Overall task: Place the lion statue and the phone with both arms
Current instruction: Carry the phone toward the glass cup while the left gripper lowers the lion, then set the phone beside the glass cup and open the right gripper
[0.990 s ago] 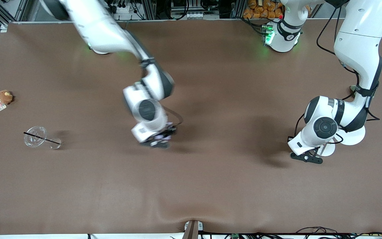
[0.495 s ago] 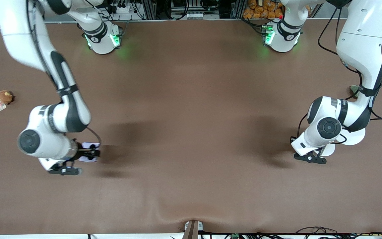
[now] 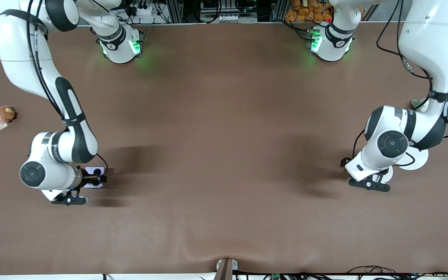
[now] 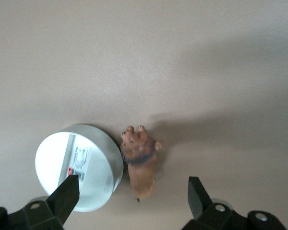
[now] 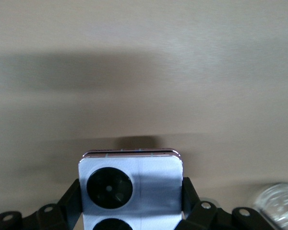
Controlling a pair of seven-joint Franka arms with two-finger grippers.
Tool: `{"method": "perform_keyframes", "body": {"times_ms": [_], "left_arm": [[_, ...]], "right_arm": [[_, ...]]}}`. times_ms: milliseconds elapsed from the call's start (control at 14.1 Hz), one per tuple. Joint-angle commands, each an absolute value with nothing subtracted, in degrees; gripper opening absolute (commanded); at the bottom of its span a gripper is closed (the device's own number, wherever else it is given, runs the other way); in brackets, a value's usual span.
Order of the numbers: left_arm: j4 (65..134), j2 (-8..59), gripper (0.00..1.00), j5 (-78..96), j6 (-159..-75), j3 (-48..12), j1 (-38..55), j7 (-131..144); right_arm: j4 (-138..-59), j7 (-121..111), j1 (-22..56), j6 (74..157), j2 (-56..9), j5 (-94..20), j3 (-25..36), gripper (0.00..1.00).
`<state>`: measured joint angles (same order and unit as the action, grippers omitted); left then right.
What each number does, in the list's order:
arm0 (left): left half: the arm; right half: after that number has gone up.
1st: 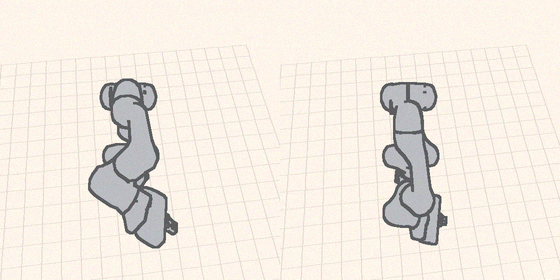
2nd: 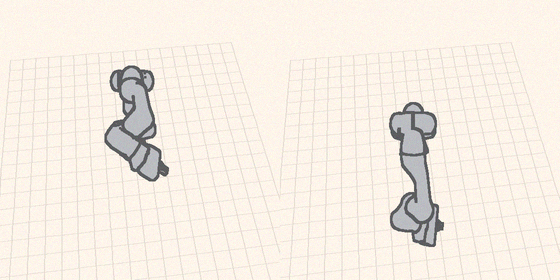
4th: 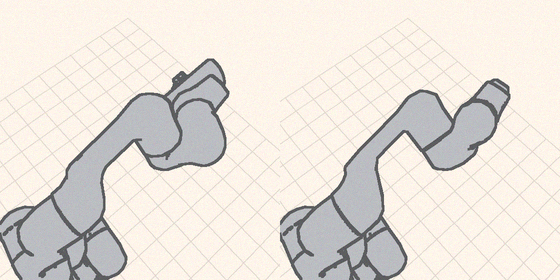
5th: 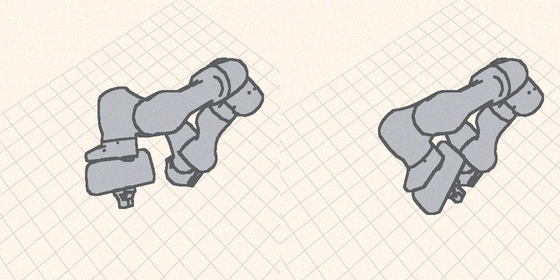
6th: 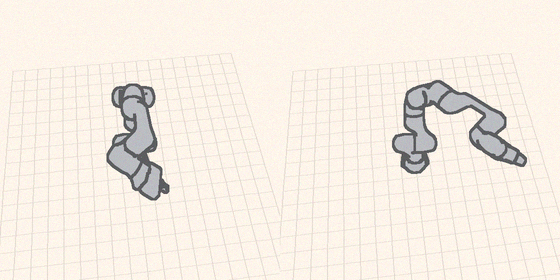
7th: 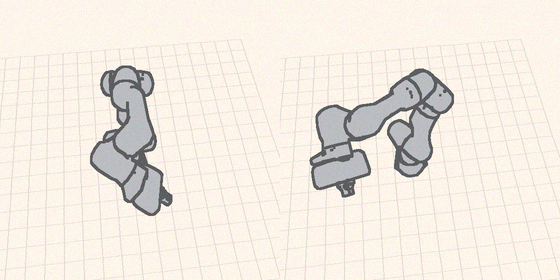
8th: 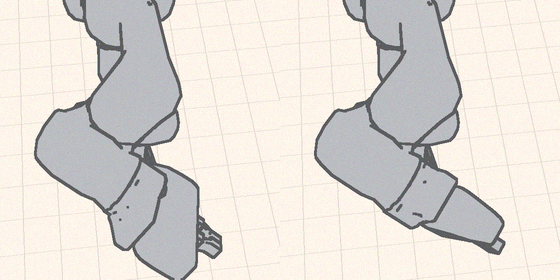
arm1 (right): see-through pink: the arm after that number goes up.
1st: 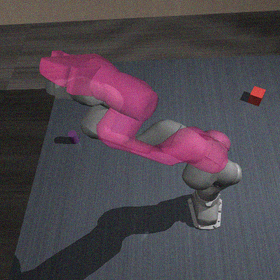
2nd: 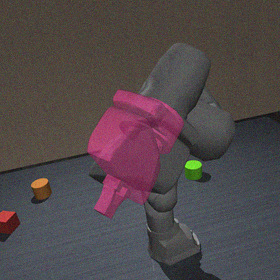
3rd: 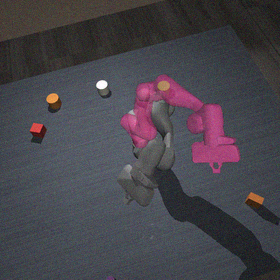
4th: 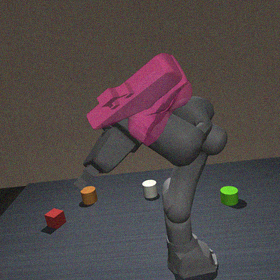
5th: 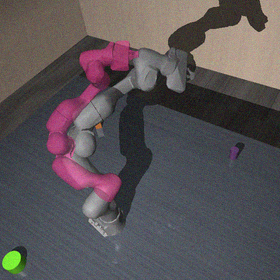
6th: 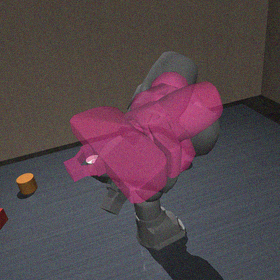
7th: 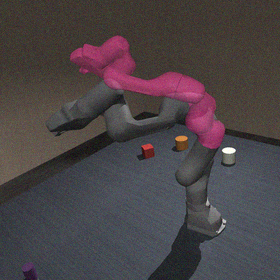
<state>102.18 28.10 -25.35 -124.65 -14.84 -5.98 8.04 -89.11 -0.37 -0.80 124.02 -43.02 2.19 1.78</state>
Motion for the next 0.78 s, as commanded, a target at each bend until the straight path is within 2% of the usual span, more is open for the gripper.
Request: {"method": "perform_keyframes", "body": {"times_ms": [0, 141, 212, 283, 354, 424, 707], "left_arm": [[102.8, 22.1, 1.00, -25.7, -117.9, -17.4, -6.2, 8.5], [102.2, 19.5, 1.00, -25.8, -113.5, -18.2, -6.2, 7.9], [101.5, 18.5, 1.00, -25.6, -110.9, -18.3, -6.2, 7.6], [100.5, 17.8, 1.00, -25.1, -108.5, -18.7, -6.2, 7.6], [99.1, 17.1, 1.00, -24.0, -105.8, -19.7, -6.3, 7.6], [97.2, 16.3, 1.00, -22.1, -102.8, -20.0, -6.3, 7.6], [86.2, 15.2, 1.00, -14.3, -89.9, -20.1, -6.4, 7.6]], "right_arm": [[-89.0, -2.8, -3.6, 124.9, -43.9, 3.3, 0.8, 0.23], [-89.2, -3.8, -4.0, 124.9, -44.5, 3.3, 0.8, 0.31], [-89.1, -3.8, -4.0, 124.9, -44.8, 3.3, 0.8, 0.40], [-89.1, -3.8, -4.4, 124.9, -44.9, 3.3, 0.8, 0.62], [-89.2, -3.8, -4.7, 124.9, -44.9, 3.1, 0.7, 0.88], [-89.2, -3.9, -5.0, 124.8, -44.9, 3.1, 0.8, 1.00], [-88.8, -3.6, -4.6, 124.1, -43.7, 3.1, 0.7, 1.00]]}}
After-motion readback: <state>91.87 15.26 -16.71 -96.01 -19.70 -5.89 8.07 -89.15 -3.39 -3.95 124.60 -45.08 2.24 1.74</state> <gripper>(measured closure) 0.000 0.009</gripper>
